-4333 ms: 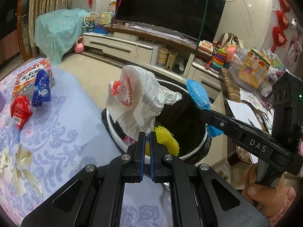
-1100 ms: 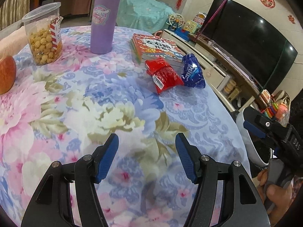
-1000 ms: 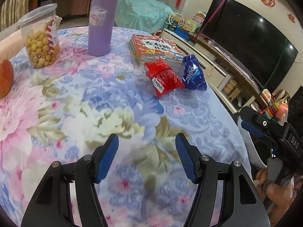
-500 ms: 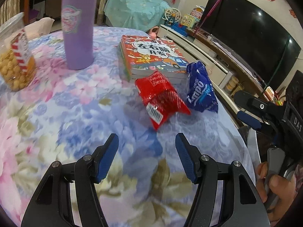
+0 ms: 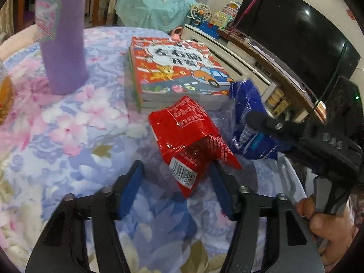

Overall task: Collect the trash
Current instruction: 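Grasp the red snack bag with the left tool while the right grasps the blue plastic bag, then carry the red snack bag and blue plastic bag over the trash bin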

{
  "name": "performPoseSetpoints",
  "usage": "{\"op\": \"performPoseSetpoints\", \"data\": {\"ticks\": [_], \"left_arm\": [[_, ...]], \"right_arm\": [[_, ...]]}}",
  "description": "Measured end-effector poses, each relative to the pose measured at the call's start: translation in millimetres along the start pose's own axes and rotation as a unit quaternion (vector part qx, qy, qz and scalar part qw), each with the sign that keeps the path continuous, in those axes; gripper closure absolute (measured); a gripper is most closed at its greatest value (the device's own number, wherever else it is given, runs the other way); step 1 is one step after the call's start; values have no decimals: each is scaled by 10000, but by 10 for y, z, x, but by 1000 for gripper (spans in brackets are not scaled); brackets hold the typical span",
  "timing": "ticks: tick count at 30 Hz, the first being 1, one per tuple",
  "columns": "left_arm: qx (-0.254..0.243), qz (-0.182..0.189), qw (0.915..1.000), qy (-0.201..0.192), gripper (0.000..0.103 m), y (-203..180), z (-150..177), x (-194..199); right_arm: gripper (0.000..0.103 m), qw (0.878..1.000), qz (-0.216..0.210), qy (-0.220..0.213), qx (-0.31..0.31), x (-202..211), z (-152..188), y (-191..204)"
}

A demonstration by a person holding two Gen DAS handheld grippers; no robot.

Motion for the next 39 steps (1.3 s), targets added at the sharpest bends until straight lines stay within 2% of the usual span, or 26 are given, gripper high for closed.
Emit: {"op": "performPoseSetpoints", "data": {"ticks": [1, 2, 4, 7, 13, 19, 28, 39], "left_arm": [[-41, 22, 10000, -34, 64, -16, -5, -8], [-66, 64, 9999, -44, 80, -38, 3, -2], [-111, 166, 9998, -58, 85, -75, 13, 21], [-149, 209, 9996, -109, 90, -106, 39, 94], [-68, 140, 9997, -183, 92, -104, 279, 355], [51, 29, 9997, -221, 92, -114, 608, 672], [-101, 131, 9994, -298, 92, -376, 1025, 1116], [-245, 338, 9988, -260, 92, -696, 1441, 1378]], "right_arm": [[47, 10000, 8, 65, -34, -40, 14, -32], [53, 9999, -8, 132, -96, -75, 39, -68], [57, 9993, -196, 180, -269, -101, 94, -110], [59, 9994, -211, 135, -234, -47, 137, -109], [59, 9992, -303, 95, -245, 118, 252, -60], [59, 9994, -312, 51, -127, 389, 505, 34], [59, 9995, -266, -70, 135, 829, 870, 232], [59, 9990, -273, -329, -85, 1388, 1386, 173]]}}
Point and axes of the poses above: each gripper's, at about its wrist camera, not at the fingertips, and x roughly against the way its jaws point, y to its left, z to its underside, the point moved 8 cm from there along -x, roughly the way its jaws point
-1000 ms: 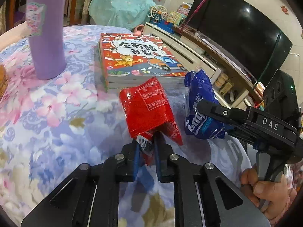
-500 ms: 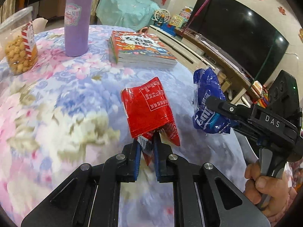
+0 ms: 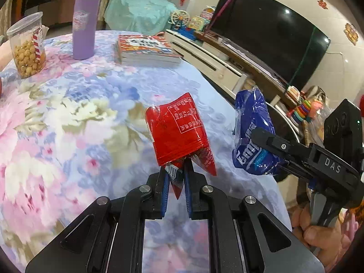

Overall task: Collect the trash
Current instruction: 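Carry the red snack bag and blue plastic bag over the trash bin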

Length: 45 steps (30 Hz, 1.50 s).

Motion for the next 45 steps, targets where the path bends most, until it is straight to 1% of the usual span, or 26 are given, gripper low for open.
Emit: {"op": "performPoseSetpoints", "data": {"ticks": [10, 17, 24, 32, 45], "left_arm": [[-299, 190, 9994, 64, 92, -373, 154, 59], [-498, 293, 9983, 108, 92, -621, 189, 49], [-685, 364, 9969, 144, 92, -822, 193, 19], [-912, 480, 9946, 100, 92, -1077, 102, -3], [-1265, 636, 9899, 115, 92, -1518, -8, -137]], "right_arm": [[59, 9994, 125, -219, -221, 358, 219, -163], [58, 9981, 211, -452, -352, 616, 263, -340], [58, 9967, 246, -622, -454, 791, 298, -485], [57, 9946, 314, -836, -523, 993, 253, -651], [56, 9900, 555, -1136, -630, 1287, 119, -921]]}}
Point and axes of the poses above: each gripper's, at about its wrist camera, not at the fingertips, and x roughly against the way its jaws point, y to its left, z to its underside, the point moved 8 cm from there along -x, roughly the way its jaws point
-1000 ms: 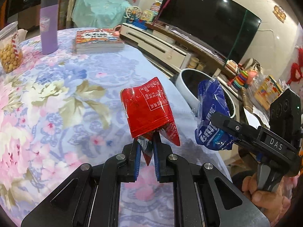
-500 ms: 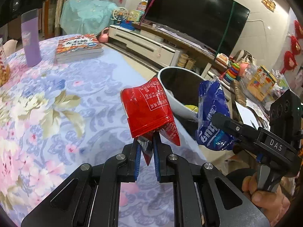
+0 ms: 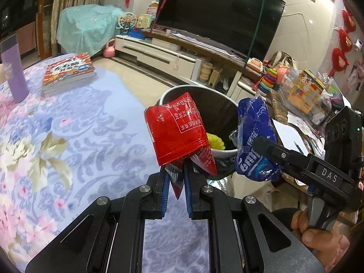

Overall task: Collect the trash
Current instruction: 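Carry the red snack bag and blue plastic bag over the trash bin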

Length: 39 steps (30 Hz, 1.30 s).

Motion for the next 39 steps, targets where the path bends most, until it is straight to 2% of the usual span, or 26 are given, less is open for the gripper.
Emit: {"op": "performPoseSetpoints", "data": {"ticks": [16, 39], "left_arm": [[-167, 73, 9998, -1, 92, -179, -238, -182], [-365, 26, 9993, -14, 92, -304, -513, -406]], "right_arm": [[56, 9994, 221, -243, -47, 78, -272, -241], [56, 9989, 386, -264, 31, -21, -372, -219]]}}
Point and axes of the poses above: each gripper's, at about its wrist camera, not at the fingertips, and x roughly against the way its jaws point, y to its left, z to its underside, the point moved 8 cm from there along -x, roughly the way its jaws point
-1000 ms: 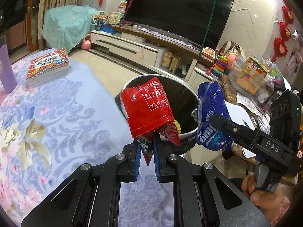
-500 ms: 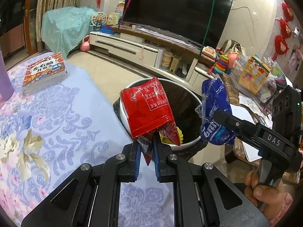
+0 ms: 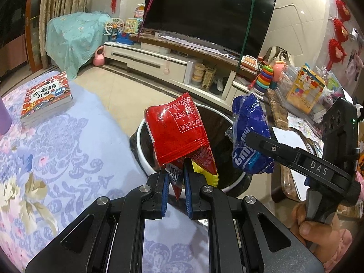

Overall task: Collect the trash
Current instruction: 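Carry the red snack bag and blue plastic bag over the trash bin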

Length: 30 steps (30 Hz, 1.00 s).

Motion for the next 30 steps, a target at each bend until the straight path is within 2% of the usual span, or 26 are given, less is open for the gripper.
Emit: {"op": "performPoseSetpoints", "data": {"ticks": [30], "left_arm": [[-168, -146, 9995, 214, 92, -63, -110, -359]], "right_arm": [[56, 9992, 280, 262, 116, -186, -106, 86]]}}
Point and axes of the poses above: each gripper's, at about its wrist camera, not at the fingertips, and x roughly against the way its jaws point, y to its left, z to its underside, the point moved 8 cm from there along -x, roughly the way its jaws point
